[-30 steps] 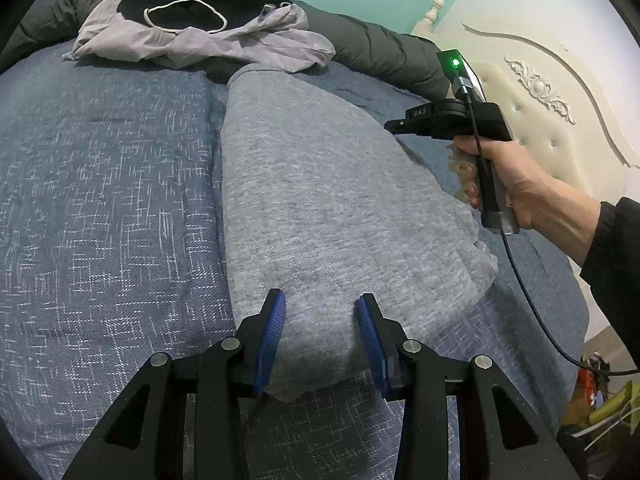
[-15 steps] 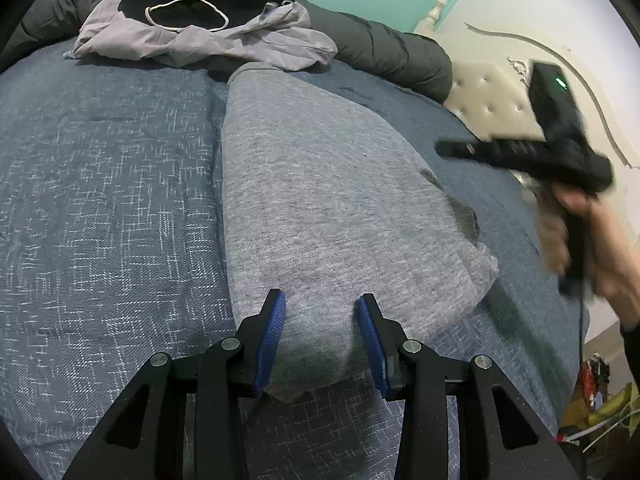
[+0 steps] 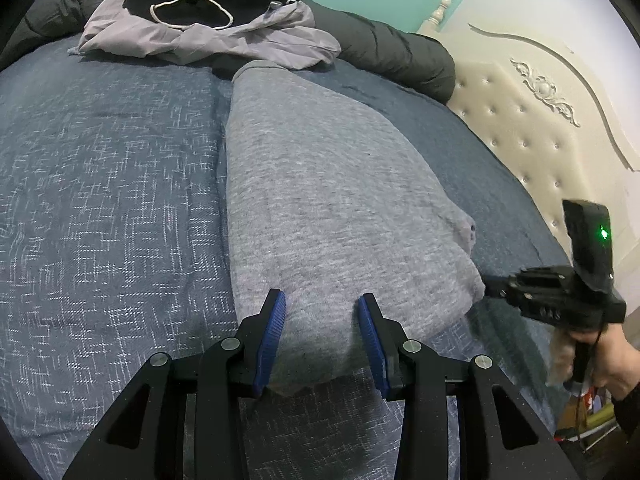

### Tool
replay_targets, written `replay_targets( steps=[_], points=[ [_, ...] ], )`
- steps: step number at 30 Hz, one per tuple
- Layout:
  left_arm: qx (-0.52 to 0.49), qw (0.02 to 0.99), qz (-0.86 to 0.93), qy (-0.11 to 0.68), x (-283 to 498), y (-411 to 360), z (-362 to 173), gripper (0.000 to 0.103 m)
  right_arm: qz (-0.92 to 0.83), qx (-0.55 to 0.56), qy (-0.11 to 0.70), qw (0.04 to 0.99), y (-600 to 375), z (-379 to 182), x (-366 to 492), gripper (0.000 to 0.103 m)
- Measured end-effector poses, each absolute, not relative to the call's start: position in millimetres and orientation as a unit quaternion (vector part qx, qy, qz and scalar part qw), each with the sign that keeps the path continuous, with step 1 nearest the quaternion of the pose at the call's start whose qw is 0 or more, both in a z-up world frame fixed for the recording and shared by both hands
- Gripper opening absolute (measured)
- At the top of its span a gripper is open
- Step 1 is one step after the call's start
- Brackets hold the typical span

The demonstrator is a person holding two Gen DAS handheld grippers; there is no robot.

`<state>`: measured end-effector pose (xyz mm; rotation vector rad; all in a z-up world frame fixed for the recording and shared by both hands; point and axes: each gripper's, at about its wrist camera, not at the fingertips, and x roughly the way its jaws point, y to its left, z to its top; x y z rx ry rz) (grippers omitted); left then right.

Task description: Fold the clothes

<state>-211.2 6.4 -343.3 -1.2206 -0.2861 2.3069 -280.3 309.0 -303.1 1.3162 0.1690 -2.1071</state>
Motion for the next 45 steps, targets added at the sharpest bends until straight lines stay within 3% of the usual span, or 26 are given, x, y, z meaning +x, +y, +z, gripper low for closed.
replay_targets(
  steps=[6, 8, 10, 15, 18, 23, 26, 28, 34, 45],
  points=[
    [-0.452, 0.248, 0.850, -0.105, -209.3, 7.2, -342.5, 0.041, -0.809, 0.492, 0.000, 0.321, 327.5, -283.4, -282.0, 0.002],
    [-0.453, 0.246, 0.850, -0.104, -208.7, 8.0, -342.2, 0.041, -0.801, 0.502, -0.004, 0.327, 318.3, -283.9, -287.2, 0.007],
    [-0.453, 0.244, 0.851, -0.105, -208.0, 8.6, -342.0, 0.042, -0.792, 0.520, -0.010, 0.321, 312.1, -291.9, -292.8, 0.020],
    [-0.453, 0.238, 0.852, -0.109, -207.4, 9.4, -342.7, 0.042, -0.764, 0.563, -0.082, 0.305, 324.8, -320.6, -289.7, 0.027],
    [-0.453, 0.236, 0.853, -0.108, -207.9, 10.4, -342.9, 0.043, -0.754, 0.567, -0.121, 0.308, 335.6, -328.8, -287.4, 0.027],
    [-0.453, 0.235, 0.854, -0.102, -208.8, 12.9, -342.9, 0.046, -0.751, 0.568, -0.105, 0.320, 326.7, -327.8, -279.9, 0.025],
    [-0.453, 0.236, 0.854, -0.101, -209.6, 13.0, -343.0, 0.047, -0.752, 0.561, -0.112, 0.328, 325.9, -329.2, -278.0, 0.008],
    [-0.454, 0.237, 0.853, -0.103, -210.5, 12.4, -343.1, 0.047, -0.754, 0.555, -0.117, 0.331, 327.9, -329.5, -276.5, 0.005],
    [-0.455, 0.244, 0.849, -0.110, -211.2, 9.9, -343.4, 0.048, -0.782, 0.502, -0.164, 0.330, 357.3, -309.5, -269.7, 0.004],
    [-0.454, 0.256, 0.848, -0.096, -212.2, 10.3, -342.6, 0.048, -0.768, 0.514, -0.221, 0.311, 379.6, -335.2, -271.4, 0.003]
  ],
)
